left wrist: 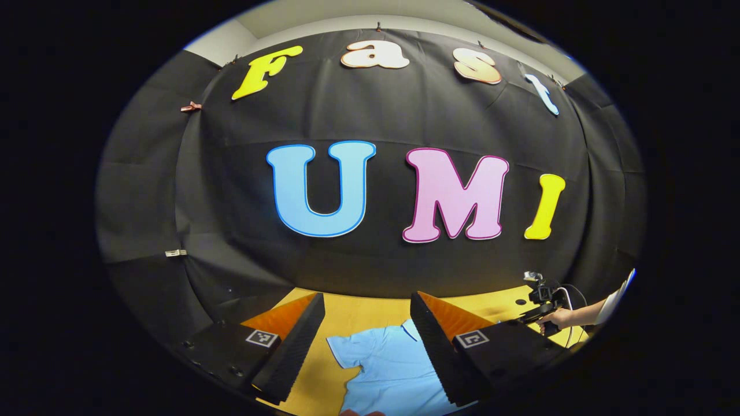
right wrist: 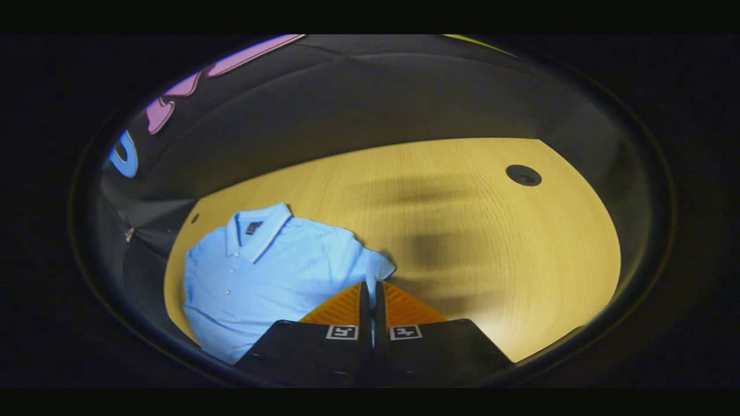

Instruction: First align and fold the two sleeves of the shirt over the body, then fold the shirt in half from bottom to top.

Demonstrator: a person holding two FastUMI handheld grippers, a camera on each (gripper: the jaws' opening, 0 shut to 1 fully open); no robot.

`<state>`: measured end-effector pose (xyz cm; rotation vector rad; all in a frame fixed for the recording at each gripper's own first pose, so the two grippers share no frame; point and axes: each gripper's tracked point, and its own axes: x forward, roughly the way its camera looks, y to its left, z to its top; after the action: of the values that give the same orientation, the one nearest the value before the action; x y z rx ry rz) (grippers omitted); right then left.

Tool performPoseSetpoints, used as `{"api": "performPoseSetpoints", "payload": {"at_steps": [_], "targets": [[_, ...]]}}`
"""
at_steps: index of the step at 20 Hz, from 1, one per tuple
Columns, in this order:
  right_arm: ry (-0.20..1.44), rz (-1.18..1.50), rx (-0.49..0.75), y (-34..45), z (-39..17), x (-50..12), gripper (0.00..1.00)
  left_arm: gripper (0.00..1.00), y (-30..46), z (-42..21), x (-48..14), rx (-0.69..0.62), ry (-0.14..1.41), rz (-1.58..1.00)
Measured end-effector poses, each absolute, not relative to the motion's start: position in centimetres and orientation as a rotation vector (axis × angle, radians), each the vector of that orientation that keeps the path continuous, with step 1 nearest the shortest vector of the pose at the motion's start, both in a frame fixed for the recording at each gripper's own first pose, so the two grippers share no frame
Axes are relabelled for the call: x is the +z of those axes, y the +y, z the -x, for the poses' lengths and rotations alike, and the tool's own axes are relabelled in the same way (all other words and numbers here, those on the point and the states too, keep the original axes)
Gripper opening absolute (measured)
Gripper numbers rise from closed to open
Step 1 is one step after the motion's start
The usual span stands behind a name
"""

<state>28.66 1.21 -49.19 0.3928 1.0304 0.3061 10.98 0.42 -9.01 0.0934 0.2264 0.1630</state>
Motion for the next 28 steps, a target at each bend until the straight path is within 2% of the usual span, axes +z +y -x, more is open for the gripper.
{"api": "performPoseSetpoints", "payload": {"at_steps": [2, 5, 7, 8, 10, 11, 13, 15, 18, 20, 21, 24, 25, 26, 28], "targets": [[0.969, -0.441, 0.363, 3.4, -29.6, -46.4, 0.10, 0.95, 0.4, -10.5, -9.0, 0.157, 0.227, -0.098], [0.949, -0.426, 0.461, 7.0, -28.8, -44.0, 0.05, 0.95, 0.3, -9.9, -9.3, 0.148, 0.226, -0.099], [1.001, -0.354, 0.501, 8.8, -27.3, -45.5, 0.05, 0.95, 0.3, -9.7, -9.9, 0.143, 0.234, -0.084], [1.036, -0.317, 0.512, 9.8, -26.2, -46.7, 0.00, 0.95, 0.3, -9.6, -10.4, 0.139, 0.243, -0.076], [1.099, -0.257, 0.527, 10.9, -24.9, -48.6, 0.08, 0.95, 0.7, -9.4, -11.8, 0.136, 0.276, -0.068], [1.117, -0.223, 0.512, 10.8, -24.6, -49.5, 0.05, 0.95, 0.7, -9.3, -12.6, 0.132, 0.290, -0.072], [1.120, -0.207, 0.490, 10.8, -24.7, -50.0, 0.11, 0.95, 0.8, -9.1, -14.5, 0.118, 0.323, -0.077], [1.091, -0.250, 0.495, 11.1, -25.0, -49.0, 0.06, 0.95, 1.3, -9.2, -16.5, 0.107, 0.366, -0.044], [1.026, -0.279, 0.500, 10.2, -25.2, -45.8, 0.30, 0.95, 3.2, -10.4, -19.6, 0.119, 0.437, -0.003], [0.967, -0.301, 0.505, 9.2, -24.8, -43.0, 0.58, 0.95, 4.6, -12.5, -21.3, 0.124, 0.460, 0.021], [0.939, -0.309, 0.501, 8.3, -24.5, -41.5, 0.66, 0.96, 5.4, -13.8, -22.5, 0.121, 0.477, 0.022], [0.880, -0.369, 0.481, 5.7, -22.1, -38.0, 0.71, 0.96, 9.0, -18.2, -27.6, 0.170, 0.566, -0.010], [0.873, -0.384, 0.473, 4.6, -21.1, -37.4, 0.63, 0.96, 10.3, -19.4, -29.5, 0.187, 0.607, -0.028], [0.875, -0.386, 0.458, 3.1, -20.0, -37.2, 0.71, 0.96, 11.5, -20.7, -31.7, 0.197, 0.651, -0.052], [0.887, -0.376, 0.419, 0.2, -17.8, -37.2, 0.72, 0.96, 13.1, -22.8, -35.7, 0.215, 0.729, -0.095]]}}
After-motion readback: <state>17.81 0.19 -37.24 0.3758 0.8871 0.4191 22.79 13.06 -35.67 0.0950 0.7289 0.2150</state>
